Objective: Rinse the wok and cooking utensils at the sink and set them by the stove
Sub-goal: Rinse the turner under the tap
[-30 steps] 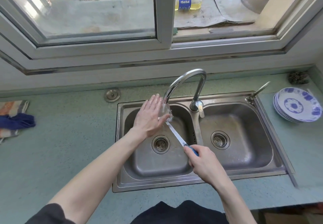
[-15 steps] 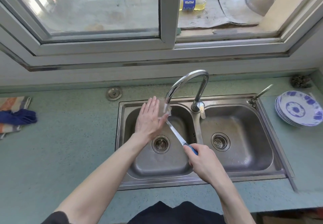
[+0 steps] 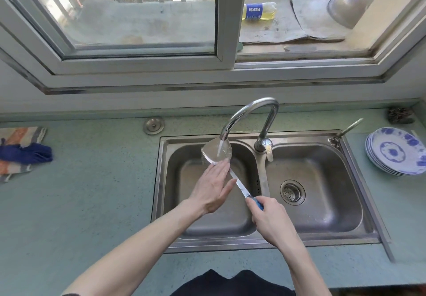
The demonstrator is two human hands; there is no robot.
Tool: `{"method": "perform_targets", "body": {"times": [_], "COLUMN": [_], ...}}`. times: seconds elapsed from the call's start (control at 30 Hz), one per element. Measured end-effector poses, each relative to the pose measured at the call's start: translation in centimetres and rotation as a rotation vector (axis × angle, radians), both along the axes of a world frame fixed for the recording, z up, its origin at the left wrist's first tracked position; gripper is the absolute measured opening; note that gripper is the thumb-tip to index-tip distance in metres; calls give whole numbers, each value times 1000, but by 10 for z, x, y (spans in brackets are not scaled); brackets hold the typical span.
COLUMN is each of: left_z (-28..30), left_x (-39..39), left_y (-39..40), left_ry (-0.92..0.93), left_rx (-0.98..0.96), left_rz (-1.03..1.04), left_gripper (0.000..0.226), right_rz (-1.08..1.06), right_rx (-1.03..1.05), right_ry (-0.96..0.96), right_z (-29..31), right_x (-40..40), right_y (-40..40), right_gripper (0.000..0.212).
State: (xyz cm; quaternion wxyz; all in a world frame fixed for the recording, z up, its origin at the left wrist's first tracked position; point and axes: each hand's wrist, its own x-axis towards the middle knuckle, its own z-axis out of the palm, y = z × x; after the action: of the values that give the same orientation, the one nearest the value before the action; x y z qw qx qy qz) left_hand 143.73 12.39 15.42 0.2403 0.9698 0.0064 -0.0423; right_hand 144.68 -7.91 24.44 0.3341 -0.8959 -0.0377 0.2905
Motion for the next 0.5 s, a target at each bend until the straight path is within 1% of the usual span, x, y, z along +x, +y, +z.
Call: {"method": "perform_targets", "body": {"times": [0.13,0.27,0.33,0.43,0.5], "left_z": [2,12,15,15,15], "left_x": [-8,11,23,35,37], "left_y": [-4,4,17,31,27], "left_ry": [-23,-20,5,28,18], "left_rx": [-17,-47,3,99,37], "left_rz": [-91,3,25,-24,30], "left_gripper": [81,87,88,85,86], "right_rz": [-3,-11,0,-9,-15], "right_rx": [-5,24,32,44,49], "right_ry": [-6,-14,-26,-41,-50], "right_z": [-5,-1,2,5,5], "right_x": [2,6,6,3,7], "right_y": [8,14,17,24,29], "right_gripper": [43,44,44,44,44]}}
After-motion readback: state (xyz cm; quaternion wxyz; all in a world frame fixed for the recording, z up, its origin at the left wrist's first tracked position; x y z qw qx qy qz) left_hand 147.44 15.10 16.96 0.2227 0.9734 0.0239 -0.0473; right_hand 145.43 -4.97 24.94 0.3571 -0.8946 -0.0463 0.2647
